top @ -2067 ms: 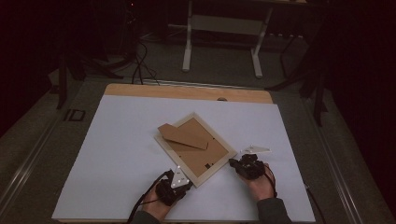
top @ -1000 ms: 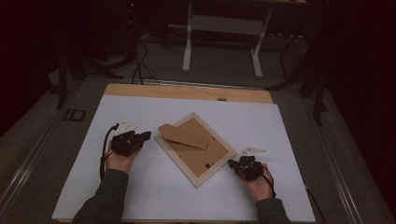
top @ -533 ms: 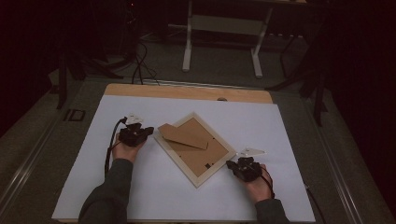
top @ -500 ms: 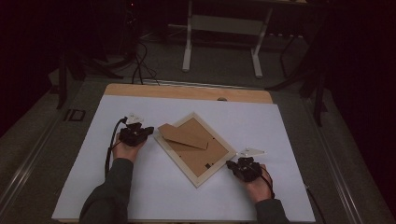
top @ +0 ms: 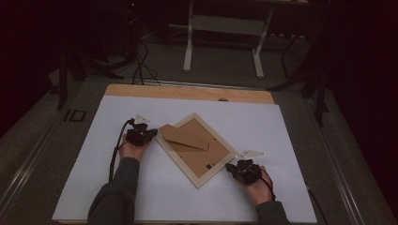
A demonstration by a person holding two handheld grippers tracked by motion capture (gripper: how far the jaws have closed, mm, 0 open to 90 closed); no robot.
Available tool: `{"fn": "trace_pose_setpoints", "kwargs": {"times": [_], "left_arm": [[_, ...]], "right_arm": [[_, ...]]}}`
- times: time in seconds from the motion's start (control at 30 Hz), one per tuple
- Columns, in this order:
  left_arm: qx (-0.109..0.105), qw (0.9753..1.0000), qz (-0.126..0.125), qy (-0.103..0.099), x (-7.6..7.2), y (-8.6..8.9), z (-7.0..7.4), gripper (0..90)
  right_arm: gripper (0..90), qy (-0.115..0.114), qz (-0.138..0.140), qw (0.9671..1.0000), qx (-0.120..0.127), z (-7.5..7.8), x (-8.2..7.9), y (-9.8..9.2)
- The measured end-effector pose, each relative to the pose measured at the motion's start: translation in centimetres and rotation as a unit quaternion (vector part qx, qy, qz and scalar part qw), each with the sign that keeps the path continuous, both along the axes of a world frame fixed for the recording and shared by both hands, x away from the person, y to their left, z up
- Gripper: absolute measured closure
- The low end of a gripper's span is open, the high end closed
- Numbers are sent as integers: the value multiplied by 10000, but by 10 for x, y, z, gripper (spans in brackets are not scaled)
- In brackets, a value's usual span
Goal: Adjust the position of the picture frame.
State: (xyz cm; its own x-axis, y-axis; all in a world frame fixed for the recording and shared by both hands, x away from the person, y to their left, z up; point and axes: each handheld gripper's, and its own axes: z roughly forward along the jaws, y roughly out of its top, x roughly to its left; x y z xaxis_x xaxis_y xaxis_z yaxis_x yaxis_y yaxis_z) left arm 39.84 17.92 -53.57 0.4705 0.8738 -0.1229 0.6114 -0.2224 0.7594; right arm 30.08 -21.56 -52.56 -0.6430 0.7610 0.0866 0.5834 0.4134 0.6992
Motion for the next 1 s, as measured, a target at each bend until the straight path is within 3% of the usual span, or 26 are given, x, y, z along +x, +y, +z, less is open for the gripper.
{"fn": "trace_pose_setpoints", "kwargs": {"times": [0.27,0.43,1.0], "left_arm": [[62,10000,48,-25,-3,-5,-2,900],[137,9999,-69,1,-8,-11,-5,900],[44,9999,-113,30,-13,-11,-6,900]], "right_arm": [[900,-3,-6,10000,97,2,0,1],[900,82,-139,9995,263,1,3,-6],[900,236,-129,9996,69,0,-7,-3]]}}
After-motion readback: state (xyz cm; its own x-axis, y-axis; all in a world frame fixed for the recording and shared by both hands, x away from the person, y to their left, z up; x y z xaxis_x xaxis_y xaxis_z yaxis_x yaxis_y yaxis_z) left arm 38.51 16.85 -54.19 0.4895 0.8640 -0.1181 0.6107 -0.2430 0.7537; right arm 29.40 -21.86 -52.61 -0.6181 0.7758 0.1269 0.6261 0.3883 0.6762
